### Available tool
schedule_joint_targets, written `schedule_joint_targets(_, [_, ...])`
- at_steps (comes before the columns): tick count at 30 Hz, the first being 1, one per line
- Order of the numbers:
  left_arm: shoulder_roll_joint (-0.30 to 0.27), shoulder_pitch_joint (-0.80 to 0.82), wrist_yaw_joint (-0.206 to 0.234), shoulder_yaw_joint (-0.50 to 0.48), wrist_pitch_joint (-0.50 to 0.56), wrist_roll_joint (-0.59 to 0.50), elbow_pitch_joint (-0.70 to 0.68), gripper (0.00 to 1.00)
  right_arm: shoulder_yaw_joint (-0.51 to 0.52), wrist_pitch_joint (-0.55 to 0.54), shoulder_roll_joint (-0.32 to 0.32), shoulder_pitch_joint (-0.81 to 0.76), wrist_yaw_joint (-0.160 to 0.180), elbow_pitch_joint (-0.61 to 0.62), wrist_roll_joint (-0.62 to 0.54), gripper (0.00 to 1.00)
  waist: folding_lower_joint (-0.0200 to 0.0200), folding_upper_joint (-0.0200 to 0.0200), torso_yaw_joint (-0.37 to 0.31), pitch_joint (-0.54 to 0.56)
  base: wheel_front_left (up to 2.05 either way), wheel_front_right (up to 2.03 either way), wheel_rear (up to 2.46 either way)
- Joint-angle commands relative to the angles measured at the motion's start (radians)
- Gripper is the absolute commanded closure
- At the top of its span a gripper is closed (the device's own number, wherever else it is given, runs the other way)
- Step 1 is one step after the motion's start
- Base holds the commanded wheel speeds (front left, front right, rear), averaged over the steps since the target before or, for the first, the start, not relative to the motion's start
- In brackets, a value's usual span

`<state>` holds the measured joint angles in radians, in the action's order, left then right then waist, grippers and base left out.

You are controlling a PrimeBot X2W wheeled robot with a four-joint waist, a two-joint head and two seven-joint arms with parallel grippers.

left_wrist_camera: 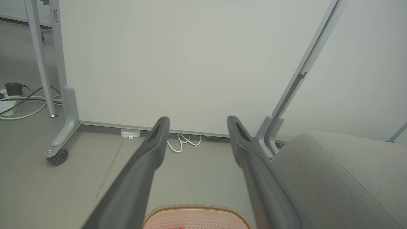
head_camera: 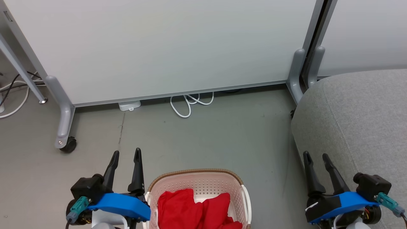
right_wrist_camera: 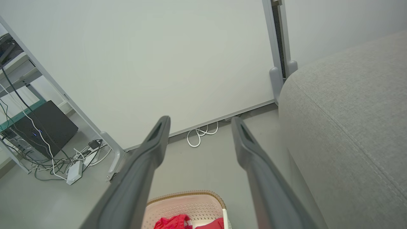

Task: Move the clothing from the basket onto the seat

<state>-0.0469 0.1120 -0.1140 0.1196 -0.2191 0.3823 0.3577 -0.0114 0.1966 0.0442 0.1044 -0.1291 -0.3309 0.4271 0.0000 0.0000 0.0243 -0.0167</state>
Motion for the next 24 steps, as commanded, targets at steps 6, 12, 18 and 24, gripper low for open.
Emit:
schedule_joint_targets(6, [-0.005, 0.025, 0.005, 0.013, -0.019, -0.059, 0.008, 0.0, -0.004, 0.019, 0.008, 0.019, -0.002, -0.003, -0.056, 0.0, 0.0, 0.0, 0.004, -0.002, 0.0, 0.0, 0.0])
schedule_joint_targets(12, [-0.005, 0.026, 0.007, 0.017, -0.031, -0.094, 0.015, 0.0, -0.008, 0.03, 0.009, 0.02, -0.002, -0.008, -0.091, 0.0, 0.0, 0.0, 0.007, -0.001, 0.0, 0.0, 0.0])
schedule_joint_targets(18, [-0.005, 0.027, 0.008, 0.024, -0.04, -0.128, 0.022, 0.0, -0.01, 0.042, 0.009, 0.021, -0.003, -0.013, -0.127, 0.0, 0.0, 0.0, 0.01, 0.003, 0.0, 0.0, 0.0])
schedule_joint_targets(24, [-0.005, 0.025, 0.009, 0.027, -0.048, -0.152, 0.025, 0.0, -0.016, 0.049, 0.009, 0.022, -0.002, -0.02, -0.149, 0.0, 0.0, 0.0, 0.011, 0.007, 0.0, 0.0, 0.0])
